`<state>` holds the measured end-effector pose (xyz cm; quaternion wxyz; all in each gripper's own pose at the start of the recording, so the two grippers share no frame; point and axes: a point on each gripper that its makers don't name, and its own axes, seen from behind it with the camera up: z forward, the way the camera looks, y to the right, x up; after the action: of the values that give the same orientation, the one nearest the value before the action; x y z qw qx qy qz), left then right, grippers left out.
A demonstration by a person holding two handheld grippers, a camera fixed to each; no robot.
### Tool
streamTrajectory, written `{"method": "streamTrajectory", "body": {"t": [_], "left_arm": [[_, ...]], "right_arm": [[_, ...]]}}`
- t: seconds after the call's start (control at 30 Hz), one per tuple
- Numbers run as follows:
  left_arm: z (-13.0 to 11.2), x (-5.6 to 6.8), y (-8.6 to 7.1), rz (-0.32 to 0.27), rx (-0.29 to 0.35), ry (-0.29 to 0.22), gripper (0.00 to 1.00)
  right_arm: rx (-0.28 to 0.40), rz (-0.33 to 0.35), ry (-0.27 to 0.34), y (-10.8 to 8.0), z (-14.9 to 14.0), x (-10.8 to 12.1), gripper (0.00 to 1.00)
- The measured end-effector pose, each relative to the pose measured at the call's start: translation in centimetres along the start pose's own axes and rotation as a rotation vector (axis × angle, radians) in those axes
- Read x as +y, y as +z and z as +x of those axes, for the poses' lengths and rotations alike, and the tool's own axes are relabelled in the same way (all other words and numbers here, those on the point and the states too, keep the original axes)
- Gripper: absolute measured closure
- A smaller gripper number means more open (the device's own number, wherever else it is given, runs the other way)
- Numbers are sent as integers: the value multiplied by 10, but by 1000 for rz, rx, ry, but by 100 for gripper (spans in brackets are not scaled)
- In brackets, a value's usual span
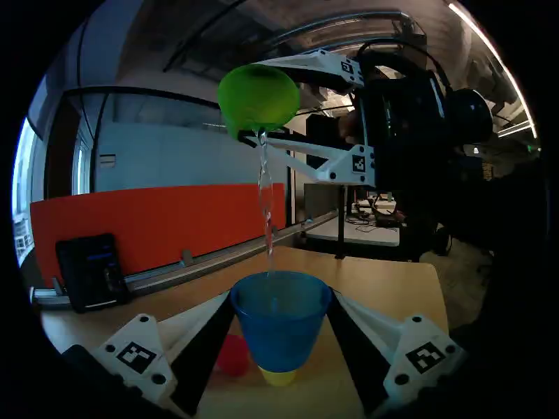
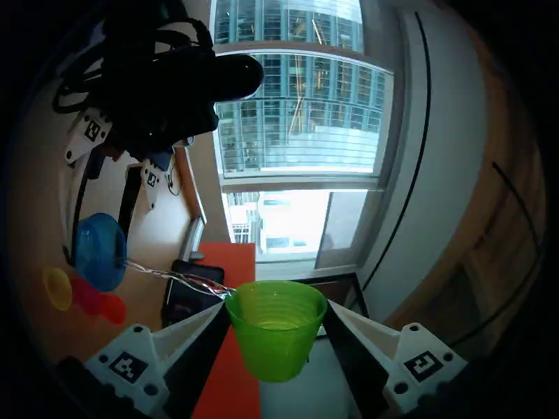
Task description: Pour water
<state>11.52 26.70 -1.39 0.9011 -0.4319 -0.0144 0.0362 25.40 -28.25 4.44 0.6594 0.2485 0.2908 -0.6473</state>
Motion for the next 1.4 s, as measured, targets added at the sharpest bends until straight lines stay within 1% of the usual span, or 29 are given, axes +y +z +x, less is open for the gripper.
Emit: {"method": "streamTrajectory", "body": {"t": [0.17,0.5,0.87,1.07,1.17,1.27,1.4], "left_arm": [[0,-1,0,1,0,-3,11],[-1,-2,2,0,3,-7,11],[1,-5,0,4,10,-10,12],[2,-6,-2,7,15,-13,12],[3,-5,-3,8,17,-11,12],[4,-5,-3,8,19,-9,12],[5,-4,-4,9,21,-7,12]], "right_arm": [[1,1,-29,2,2,1,8],[6,7,-110,5,8,0,8],[20,4,-123,5,16,0,8],[21,8,-111,4,15,-2,8],[22,8,-91,4,15,-2,8],[23,8,-52,2,15,-1,8],[16,11,36,-2,11,-2,8]]}}
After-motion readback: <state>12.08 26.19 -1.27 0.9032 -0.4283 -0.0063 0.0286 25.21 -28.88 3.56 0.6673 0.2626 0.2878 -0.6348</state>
